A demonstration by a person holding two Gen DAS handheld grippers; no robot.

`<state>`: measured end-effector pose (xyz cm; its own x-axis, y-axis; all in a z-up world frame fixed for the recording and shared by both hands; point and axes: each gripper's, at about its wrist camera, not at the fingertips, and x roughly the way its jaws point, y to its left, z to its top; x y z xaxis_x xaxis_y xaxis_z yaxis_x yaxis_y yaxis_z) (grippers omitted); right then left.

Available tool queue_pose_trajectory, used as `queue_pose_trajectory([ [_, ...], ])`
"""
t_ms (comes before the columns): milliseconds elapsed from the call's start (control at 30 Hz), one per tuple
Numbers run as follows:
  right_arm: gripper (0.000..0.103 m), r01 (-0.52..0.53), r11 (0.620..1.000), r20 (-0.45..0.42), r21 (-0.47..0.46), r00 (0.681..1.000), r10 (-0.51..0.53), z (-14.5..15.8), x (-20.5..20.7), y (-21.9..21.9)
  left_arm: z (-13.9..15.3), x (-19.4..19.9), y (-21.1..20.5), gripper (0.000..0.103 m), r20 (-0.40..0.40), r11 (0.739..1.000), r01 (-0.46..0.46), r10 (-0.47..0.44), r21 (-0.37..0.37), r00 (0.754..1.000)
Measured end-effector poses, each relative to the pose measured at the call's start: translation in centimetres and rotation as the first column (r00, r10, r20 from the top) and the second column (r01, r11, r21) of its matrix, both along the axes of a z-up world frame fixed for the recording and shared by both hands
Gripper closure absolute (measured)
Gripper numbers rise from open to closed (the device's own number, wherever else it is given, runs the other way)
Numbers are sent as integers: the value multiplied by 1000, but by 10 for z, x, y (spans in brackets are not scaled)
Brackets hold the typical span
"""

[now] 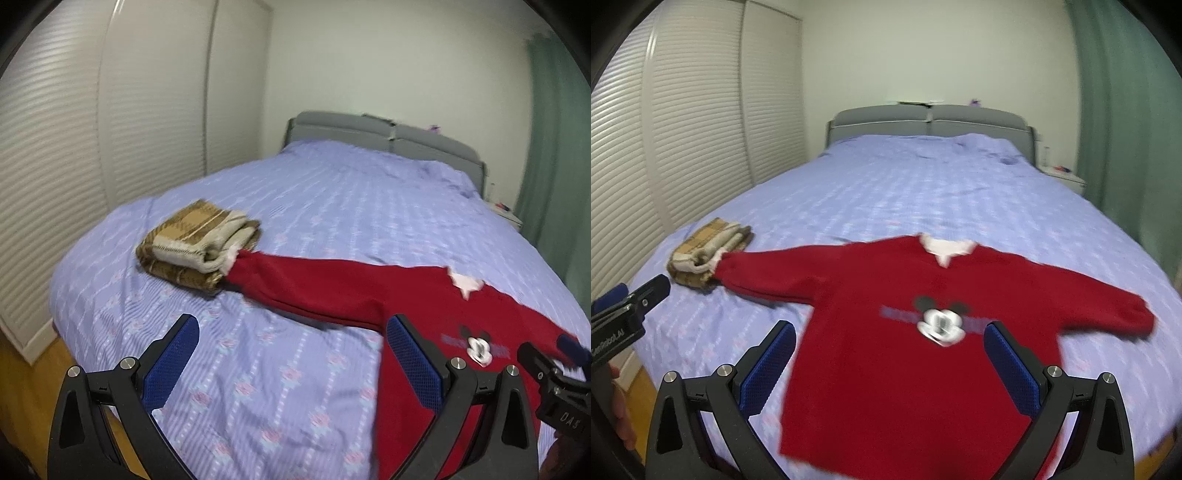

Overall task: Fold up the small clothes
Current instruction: 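Grasp the sleeve cuff beside the plaid blanket with the left tool and lift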

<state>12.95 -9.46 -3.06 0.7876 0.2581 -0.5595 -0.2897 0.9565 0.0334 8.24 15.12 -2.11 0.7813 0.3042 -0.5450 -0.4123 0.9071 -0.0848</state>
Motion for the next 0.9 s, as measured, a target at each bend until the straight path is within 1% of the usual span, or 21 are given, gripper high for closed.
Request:
queue_pose_trajectory([
  [67, 1, -27, 1000, -25, 7, 999, 27, -4, 21, 18, -5, 14, 18, 0, -11, 1000, -10, 10, -28, 1000],
  [233, 1, -58, 998, -80, 35, 995, 61, -16, 66, 57, -27, 53, 59, 0, -45, 1000, -10, 9, -28, 999],
  [267, 1, -61, 997, -91, 36, 994, 64, -19, 72, 64, -33, 61, 66, 2, -58, 1000, -16, 15, -23, 998],
  [300, 1, -67, 997, -99, 40, 993, 71, -22, 79, 71, -40, 67, 72, 6, -67, 1000, -19, 18, -12, 998],
  [333, 1, -69, 997, -112, 36, 991, 73, -26, 85, 78, -47, 74, 78, 6, -67, 1000, -6, 6, -3, 998],
  [400, 1, -75, 997, -129, 26, 989, 78, -35, 97, 94, -62, 88, 89, 8, -89, 1000, 7, -8, -14, 996],
  [467, 1, -81, 997, -149, 3, 986, 80, -45, 108, 109, -77, 100, 103, 9, -102, 997, 8, -16, -81, 995],
  [500, 1, -86, 996, -154, 0, 985, 84, -49, 110, 112, -83, 105, 108, 13, -104, 994, 1, -13, -110, 995],
  [567, 1, -85, 996, -167, -19, 983, 81, -56, 117, 122, -97, 117, 118, 16, -107, 986, 0, -18, -166, 994],
  [633, 1, -84, 996, -179, -32, 981, 77, -64, 124, 130, -109, 127, 126, 23, -117, 978, -20, -4, -205, 993],
  [700, 1, -83, 996, -197, -35, 978, 75, -69, 129, 133, -123, 136, 134, 27, -122, 967, -43, 12, -252, 992],
  [733, 1, -82, 996, -205, -34, 976, 73, -72, 131, 134, -127, 139, 137, 31, -122, 963, -52, 19, -265, 992],
  [867, 1, -70, 997, -223, -35, 973, 60, -77, 136, 135, -139, 144, 149, 37, -106, 943, -102, 72, -318, 992],
  [900, 1, -65, 997, -224, -37, 973, 56, -78, 137, 135, -142, 145, 152, 43, -104, 936, -114, 84, -333, 991],
])
